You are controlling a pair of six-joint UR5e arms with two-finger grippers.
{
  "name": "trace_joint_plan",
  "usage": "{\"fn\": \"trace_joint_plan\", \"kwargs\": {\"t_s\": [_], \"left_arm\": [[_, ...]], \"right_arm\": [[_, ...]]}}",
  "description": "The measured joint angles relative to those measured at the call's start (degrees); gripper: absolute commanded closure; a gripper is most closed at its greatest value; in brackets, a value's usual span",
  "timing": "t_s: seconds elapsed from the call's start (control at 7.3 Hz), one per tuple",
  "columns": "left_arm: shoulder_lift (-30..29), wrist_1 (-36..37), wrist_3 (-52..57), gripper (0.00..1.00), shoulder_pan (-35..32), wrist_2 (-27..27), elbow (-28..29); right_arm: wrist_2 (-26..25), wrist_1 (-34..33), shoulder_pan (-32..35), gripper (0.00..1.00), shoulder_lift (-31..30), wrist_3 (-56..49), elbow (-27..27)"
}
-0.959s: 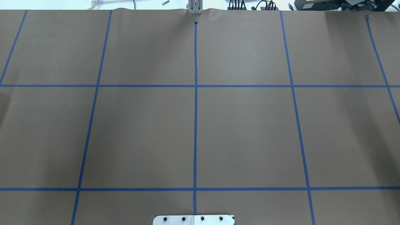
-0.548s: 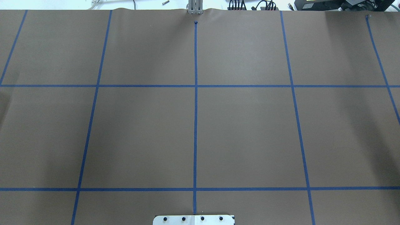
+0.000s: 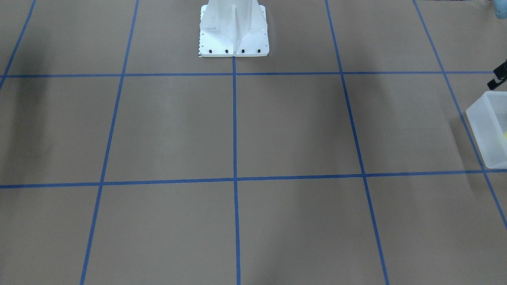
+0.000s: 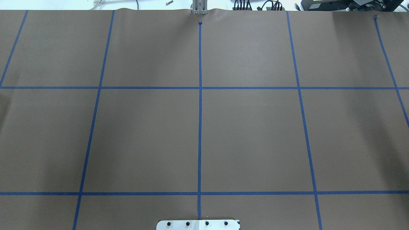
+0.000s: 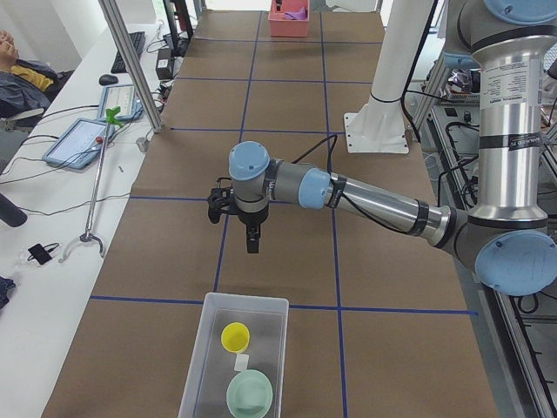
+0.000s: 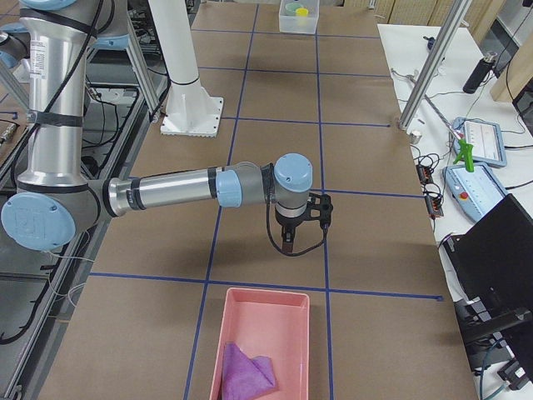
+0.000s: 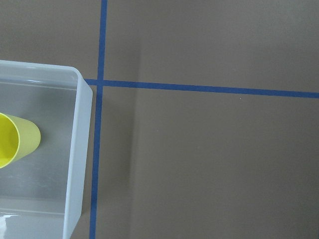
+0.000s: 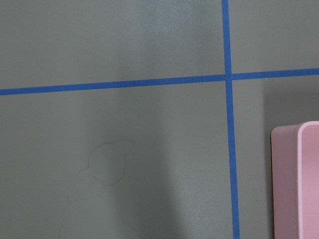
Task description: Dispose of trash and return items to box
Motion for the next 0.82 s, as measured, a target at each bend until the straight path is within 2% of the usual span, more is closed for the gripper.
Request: {"fn": "trace_joint_plan", "kwargs": {"t_s": [0.27, 0.82], "left_arm": [[-0.2, -0.3, 0.1, 0.02, 0.0, 1.9, -0.1], [-0.7, -0.7, 0.1, 0.02, 0.0, 2.1, 0.6]], "right_arm": [[0.0, 0.0, 0.0, 0.00, 0.0, 0.4, 0.0], [-0.1, 0.1, 0.4, 0.00, 0.0, 0.4, 0.7]]}}
